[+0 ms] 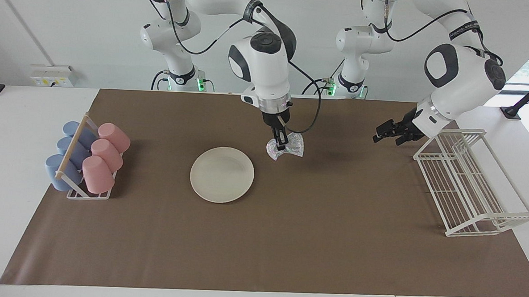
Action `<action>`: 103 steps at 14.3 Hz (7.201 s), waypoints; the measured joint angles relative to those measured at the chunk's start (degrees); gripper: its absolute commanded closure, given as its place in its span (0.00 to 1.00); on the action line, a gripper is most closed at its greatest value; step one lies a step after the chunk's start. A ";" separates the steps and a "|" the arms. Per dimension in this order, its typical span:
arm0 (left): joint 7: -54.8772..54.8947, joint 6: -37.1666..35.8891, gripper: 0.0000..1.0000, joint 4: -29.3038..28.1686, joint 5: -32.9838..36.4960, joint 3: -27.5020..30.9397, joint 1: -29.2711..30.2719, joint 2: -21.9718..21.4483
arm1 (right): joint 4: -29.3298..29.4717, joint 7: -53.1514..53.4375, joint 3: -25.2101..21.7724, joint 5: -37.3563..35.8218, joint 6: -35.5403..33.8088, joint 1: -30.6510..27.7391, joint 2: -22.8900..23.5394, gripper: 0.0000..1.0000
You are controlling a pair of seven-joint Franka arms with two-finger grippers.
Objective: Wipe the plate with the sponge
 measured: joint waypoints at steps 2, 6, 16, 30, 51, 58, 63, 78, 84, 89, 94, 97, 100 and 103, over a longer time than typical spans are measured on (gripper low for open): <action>1.86 -3.79 0.00 -0.14 -8.78 0.12 2.06 -0.29 | 3.26 5.36 -0.02 -0.29 -0.96 2.59 1.54 1.00; 9.90 -7.51 0.00 -5.83 -25.83 0.20 4.43 -1.44 | 5.83 13.56 -0.05 -1.23 -1.02 7.49 2.89 1.00; 25.11 -9.95 0.00 -16.89 -48.25 -0.59 0.84 -1.39 | 6.26 14.33 -0.59 -1.54 -1.05 8.01 3.04 1.00; 26.26 -6.69 1.00 -16.89 -48.57 -0.60 -2.54 -0.94 | 6.64 14.33 -0.70 -1.60 -1.05 7.98 3.08 1.00; 3.93 -3.60 1.00 -3.91 -24.96 0.18 -2.39 -1.34 | -6.50 -55.48 -1.11 -2.02 -14.72 -14.48 -13.09 0.00; -15.29 -3.60 1.00 3.11 8.34 -1.30 -7.71 -1.54 | -7.70 -77.09 -1.16 -2.02 -17.06 -22.08 -16.36 0.00; -24.25 -4.97 1.00 4.07 31.27 -1.70 -13.60 -1.52 | -7.85 -84.88 -1.09 -2.05 -17.92 -22.56 -17.60 0.00; -30.86 -18.33 1.00 8.09 78.35 -0.55 -18.54 9.49 | -7.90 -93.54 -1.12 -2.09 -21.83 -28.48 -18.36 0.00; -33.80 -23.44 1.00 19.16 85.12 -0.10 -16.55 23.81 | -7.90 -93.54 -1.02 -2.09 -21.83 -28.47 -18.36 0.00; -36.14 -20.60 1.00 20.13 85.03 -0.11 -13.84 25.03 | -7.90 -96.17 -1.08 -2.13 -21.89 -29.64 -18.37 0.00; -39.43 -17.59 1.00 19.13 84.00 -0.15 -13.08 25.36 | -7.90 -106.00 -1.14 -2.13 -23.21 -33.16 -19.48 0.00; -40.40 -15.96 1.00 18.86 83.75 -0.16 -11.91 25.51 | -7.89 -107.85 -1.13 -2.13 -24.65 -33.46 -20.40 0.00; -41.00 -14.56 0.66 18.80 82.94 -0.19 -11.37 25.52 | -7.94 -108.17 -1.11 -2.13 -25.04 -33.46 -20.69 0.00; -41.27 -14.36 0.13 18.79 82.66 -0.25 -11.34 25.52 | -8.44 -108.24 -1.11 -2.13 -25.23 -33.46 -21.57 0.00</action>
